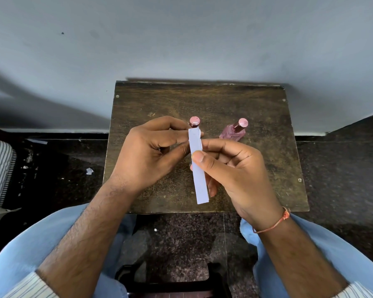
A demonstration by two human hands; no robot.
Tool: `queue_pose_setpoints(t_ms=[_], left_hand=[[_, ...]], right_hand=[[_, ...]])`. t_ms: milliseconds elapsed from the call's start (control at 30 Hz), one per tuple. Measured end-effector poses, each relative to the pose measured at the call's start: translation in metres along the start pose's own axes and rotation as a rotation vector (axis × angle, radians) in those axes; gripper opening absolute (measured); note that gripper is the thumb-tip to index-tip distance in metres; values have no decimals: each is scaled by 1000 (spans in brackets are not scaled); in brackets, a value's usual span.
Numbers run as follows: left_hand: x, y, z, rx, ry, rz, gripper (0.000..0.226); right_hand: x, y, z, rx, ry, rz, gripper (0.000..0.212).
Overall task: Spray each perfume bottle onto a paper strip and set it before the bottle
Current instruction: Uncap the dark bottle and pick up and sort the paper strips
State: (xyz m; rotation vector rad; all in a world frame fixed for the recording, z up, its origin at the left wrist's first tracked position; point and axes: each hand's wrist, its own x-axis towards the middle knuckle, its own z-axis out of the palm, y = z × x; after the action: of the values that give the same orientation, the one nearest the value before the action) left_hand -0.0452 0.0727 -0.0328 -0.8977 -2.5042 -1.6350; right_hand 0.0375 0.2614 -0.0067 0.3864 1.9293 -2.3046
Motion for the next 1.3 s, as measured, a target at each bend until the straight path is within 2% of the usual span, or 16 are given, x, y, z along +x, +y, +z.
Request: queue_pose_setpoints(t_ms=[100,200,333,500,733,967,1300], left_hand=[[0,-1,-1,12,-12,4,15],[0,2,-3,28,-26,34,20],[0,5,-4,-6,-37,58,20],[0,2,-4,-46,-34,72,18],[0,1,-2,-95,-25,76,16],[0,0,-1,27,23,60,12],[0,2,-1,145,58,127,13]], right_hand=[[0,-2,1,-2,24,0,26],[0,-4,2,-3,45,18,26],[0,-5,-1,-10,54,60,16],[-1,-8,1,-19,41,106,24],[-3,-14,2,68,19,141,22],[-1,-15,3,159,-16,228,23],[-9,-22,12,364,-54,323,10]])
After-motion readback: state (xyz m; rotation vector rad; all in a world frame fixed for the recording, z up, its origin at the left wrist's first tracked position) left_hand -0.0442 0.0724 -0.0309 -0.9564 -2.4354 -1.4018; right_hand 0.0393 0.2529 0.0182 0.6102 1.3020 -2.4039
